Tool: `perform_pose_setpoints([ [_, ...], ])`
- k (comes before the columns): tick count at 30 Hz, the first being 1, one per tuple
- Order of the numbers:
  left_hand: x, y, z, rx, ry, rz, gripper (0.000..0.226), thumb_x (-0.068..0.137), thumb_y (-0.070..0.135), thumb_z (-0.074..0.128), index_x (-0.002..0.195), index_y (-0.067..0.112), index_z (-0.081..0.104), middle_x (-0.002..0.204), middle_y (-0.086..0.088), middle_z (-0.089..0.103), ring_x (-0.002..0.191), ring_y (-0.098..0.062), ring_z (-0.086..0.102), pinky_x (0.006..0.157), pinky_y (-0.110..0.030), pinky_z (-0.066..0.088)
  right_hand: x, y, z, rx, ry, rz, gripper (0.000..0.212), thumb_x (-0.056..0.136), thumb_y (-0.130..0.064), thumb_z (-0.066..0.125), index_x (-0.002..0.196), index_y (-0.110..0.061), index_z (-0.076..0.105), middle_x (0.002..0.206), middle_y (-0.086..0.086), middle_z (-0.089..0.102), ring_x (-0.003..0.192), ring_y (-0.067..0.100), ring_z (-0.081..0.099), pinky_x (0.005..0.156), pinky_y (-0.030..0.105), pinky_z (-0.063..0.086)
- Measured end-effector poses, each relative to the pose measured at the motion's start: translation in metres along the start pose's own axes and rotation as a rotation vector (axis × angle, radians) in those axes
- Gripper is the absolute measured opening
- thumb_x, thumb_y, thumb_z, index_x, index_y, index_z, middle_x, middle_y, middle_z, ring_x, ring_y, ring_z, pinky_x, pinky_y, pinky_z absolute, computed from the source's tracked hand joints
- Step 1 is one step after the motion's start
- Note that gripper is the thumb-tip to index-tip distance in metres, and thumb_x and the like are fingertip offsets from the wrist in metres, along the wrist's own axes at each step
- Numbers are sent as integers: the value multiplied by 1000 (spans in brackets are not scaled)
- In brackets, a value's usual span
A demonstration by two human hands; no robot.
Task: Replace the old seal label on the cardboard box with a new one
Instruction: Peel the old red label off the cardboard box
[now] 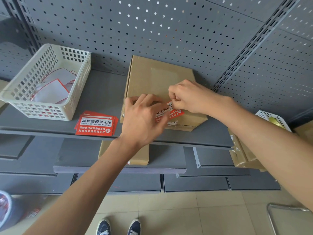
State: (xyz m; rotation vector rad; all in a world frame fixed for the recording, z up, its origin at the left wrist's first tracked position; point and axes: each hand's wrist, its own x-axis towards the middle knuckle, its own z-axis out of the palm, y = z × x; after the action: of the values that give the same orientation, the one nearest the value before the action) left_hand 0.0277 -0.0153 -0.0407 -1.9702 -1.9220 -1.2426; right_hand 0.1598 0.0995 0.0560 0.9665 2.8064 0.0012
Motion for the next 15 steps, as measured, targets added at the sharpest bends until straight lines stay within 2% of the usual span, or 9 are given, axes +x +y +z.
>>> perform_pose_setpoints([
  [3,21,4,-3,2,-69,-107,17,88,35,62,87,31,78,97,8,70,95,-24,59,82,-40,34,-3,1,1,26,7,12,7,86,-13,66,83,-14,59,79,2,61,77,28,61,69,42,52],
  [7,46,8,-3,25,-206,-191,16,89,33,63,91,34,78,95,4,66,102,-27,52,81,-38,31,-6,3,4,26,44,9,13,90,-19,63,85,-10,55,86,5,59,78,28,58,65,40,47],
  [11,56,10,-2,24,-254,-203,16,90,32,64,92,34,80,94,3,66,100,-27,51,78,-37,25,-9,7,7,70,62,12,10,92,-17,60,85,-12,54,87,2,58,78,26,58,66,39,48],
  [15,56,11,-2,-7,-250,-182,15,91,33,66,89,37,80,93,5,68,101,-26,52,80,-38,28,-11,15,12,152,97,48,6,95,-20,61,92,-15,62,90,-4,61,81,20,58,67,35,46],
])
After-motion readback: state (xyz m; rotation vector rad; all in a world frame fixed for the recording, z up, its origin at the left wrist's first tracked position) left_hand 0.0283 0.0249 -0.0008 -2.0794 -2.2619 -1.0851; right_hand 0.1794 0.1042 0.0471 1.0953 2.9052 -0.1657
